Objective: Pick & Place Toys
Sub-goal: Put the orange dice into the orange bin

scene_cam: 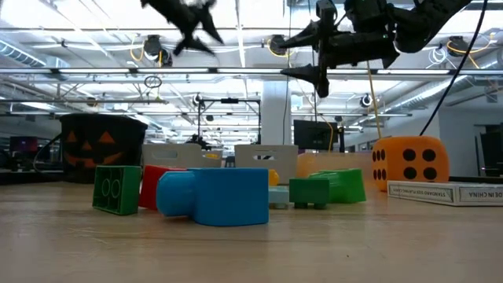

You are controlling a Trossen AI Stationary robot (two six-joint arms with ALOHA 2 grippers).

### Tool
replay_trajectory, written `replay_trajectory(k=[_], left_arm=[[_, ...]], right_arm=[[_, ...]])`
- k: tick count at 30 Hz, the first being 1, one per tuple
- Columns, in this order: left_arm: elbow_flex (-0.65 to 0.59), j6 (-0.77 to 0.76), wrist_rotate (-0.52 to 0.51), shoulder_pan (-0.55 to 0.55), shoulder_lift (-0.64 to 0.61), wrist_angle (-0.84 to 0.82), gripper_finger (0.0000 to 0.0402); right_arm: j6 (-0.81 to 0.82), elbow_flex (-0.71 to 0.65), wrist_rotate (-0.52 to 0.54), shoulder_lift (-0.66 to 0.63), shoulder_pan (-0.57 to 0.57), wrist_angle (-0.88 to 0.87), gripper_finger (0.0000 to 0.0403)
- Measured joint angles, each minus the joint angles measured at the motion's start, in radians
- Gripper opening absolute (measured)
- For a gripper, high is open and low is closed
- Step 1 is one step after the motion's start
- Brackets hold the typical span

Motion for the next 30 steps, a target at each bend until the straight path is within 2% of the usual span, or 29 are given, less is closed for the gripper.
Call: replay_trajectory(k=[5,11,18,24,30], left_arm=[[-0.152,-0.021,-0.023,-0.033,-0.228,0.128,0.0197],[-0.495,-0.064,-0.065,-0.087,-0.54,0.304,0.0197],[-0.848,-0.161,-0.103,-0.228,-0.866,0.551,0.0198],[-1.001,-0.168,-0.217,-0.375,-1.009,0.566,0.0198],[-1.106,-0.186,-0.349,-0.472,-1.041,0.545,0.0198]], right_arm=[[-0.003,0.0,0.001,-0.039,-0.014,-0.003,0.0251],[-0.003,0.0,0.004,-0.067,-0.032,-0.008,0.0251],[-0.003,0.0,0.006,-0.07,-0.027,-0.009,0.0251],[0.004,0.0,0.012,-0.07,0.01,-0.009,0.0251],[0.006,0.0,0.106,-0.07,0.059,-0.009,0.0251]])
